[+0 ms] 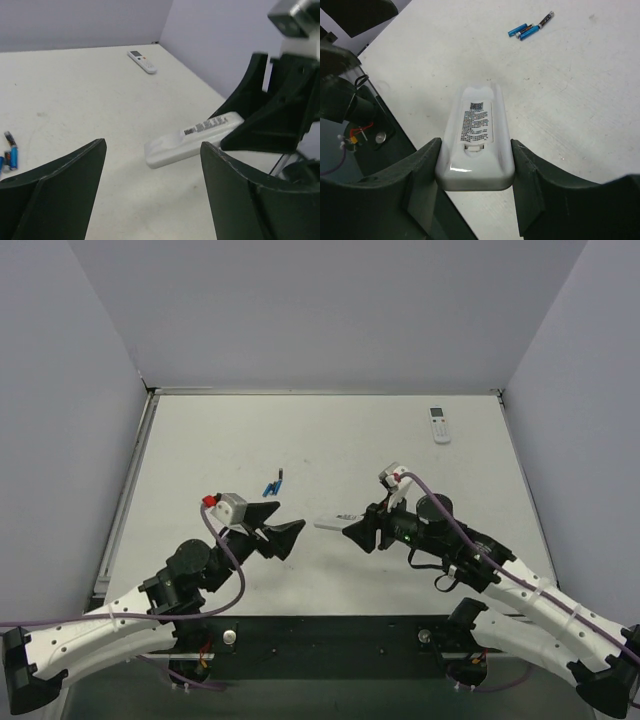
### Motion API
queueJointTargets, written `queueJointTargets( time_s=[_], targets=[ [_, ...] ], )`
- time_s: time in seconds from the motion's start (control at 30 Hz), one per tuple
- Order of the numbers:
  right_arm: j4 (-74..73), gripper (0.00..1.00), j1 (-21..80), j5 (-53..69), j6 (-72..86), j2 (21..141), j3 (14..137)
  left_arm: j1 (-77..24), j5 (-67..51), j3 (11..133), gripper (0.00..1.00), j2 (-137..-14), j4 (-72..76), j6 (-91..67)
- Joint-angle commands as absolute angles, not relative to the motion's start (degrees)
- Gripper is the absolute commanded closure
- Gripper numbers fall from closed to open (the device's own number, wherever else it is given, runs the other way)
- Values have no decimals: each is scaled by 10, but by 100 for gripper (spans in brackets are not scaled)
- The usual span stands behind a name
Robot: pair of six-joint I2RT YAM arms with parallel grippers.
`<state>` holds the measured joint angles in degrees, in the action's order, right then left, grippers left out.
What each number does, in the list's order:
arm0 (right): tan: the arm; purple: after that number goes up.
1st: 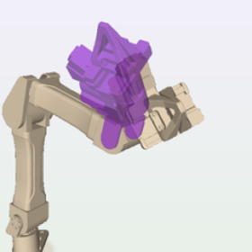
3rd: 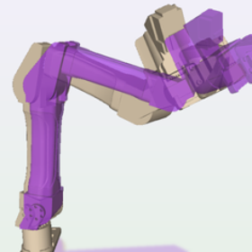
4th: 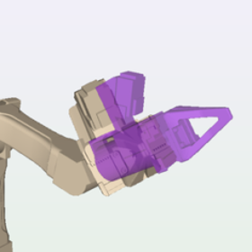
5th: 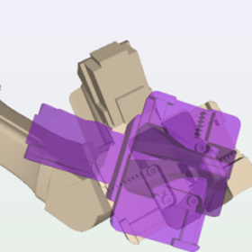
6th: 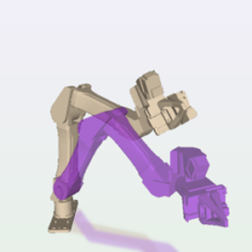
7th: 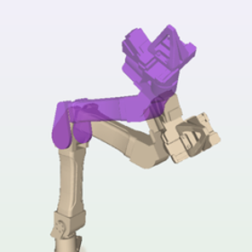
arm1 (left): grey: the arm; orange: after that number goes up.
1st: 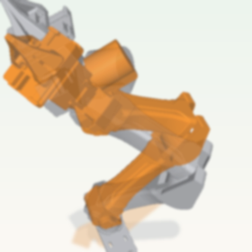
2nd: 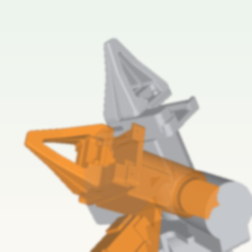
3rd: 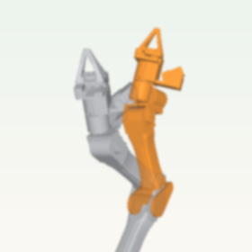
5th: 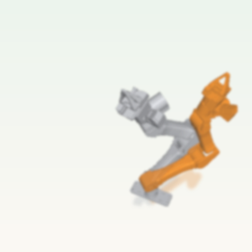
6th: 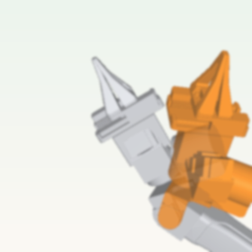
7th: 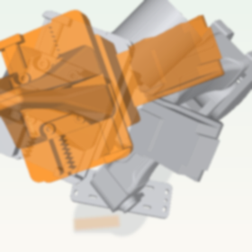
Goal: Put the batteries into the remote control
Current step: Adjust the remote control.
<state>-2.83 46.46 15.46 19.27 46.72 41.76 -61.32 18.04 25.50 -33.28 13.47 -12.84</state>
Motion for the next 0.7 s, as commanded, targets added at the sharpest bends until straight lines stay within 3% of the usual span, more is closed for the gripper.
queueJointTargets(
  time_s=[0.0, 0.2, 0.67],
  targets=[
    [204, 100, 494, 92, 115, 430, 337, -608, 287, 209, 13, -291, 201, -405],
    [382, 100, 552, 18, 61, 399, 244, -607, 320, 152, 13, -306, 280, -599],
    [445, 100, 587, 2, 56, 424, 228, -608, 289, 166, 14, -476, 467, -749]
  ],
)
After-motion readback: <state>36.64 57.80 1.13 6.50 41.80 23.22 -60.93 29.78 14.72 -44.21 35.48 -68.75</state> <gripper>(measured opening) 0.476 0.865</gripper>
